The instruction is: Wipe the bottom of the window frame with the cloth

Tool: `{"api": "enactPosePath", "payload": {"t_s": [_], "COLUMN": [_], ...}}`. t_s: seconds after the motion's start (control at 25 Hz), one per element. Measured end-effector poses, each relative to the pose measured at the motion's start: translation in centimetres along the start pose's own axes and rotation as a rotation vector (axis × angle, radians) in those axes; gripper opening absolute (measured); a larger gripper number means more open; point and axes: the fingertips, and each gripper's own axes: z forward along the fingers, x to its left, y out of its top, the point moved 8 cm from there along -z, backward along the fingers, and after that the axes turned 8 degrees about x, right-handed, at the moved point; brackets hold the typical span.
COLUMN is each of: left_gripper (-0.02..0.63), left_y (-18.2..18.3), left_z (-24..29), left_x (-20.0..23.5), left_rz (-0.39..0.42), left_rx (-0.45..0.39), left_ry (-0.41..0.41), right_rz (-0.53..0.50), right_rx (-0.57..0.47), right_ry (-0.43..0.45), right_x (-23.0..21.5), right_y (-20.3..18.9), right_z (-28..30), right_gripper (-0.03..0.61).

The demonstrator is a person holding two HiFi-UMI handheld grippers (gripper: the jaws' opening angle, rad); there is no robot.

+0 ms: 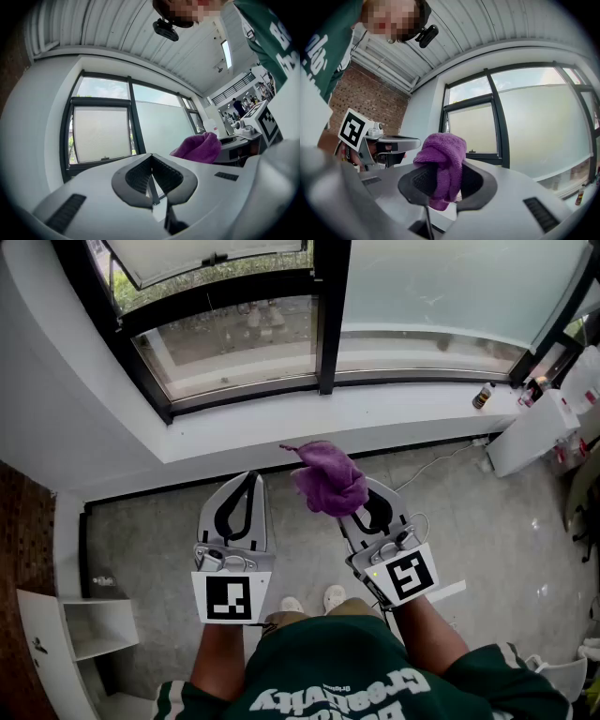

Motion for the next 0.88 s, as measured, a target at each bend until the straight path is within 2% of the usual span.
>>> {"api": "enactPosePath", "payload": {"t_s": [0.28, 0.52, 0.88], "left_gripper": [0.009, 0.009, 0.009], "left_y": [0.1, 0.2, -0.1], "left_z": [0.3, 0.5, 1.5], "left_x": [-0.8, -1.7, -3.6], "left_rz": [0.026, -0.008, 0.002], "left_rx": [0.004, 0.013, 0.042], "left_ry": [-0.003, 0.000, 0.018], "right_rz": [-0.005, -0.004, 0.014], "right_rx": [-0.012, -0.005, 0.013], "right_ry": [0.002, 0.010, 0.059], "right_x": [-0.6, -1.3, -3.3], "right_y": [0.0, -0.3, -1.6], "right_z": [-0.7, -1.1, -1.8], "right_gripper": [0.104, 0.104, 0.104]}}
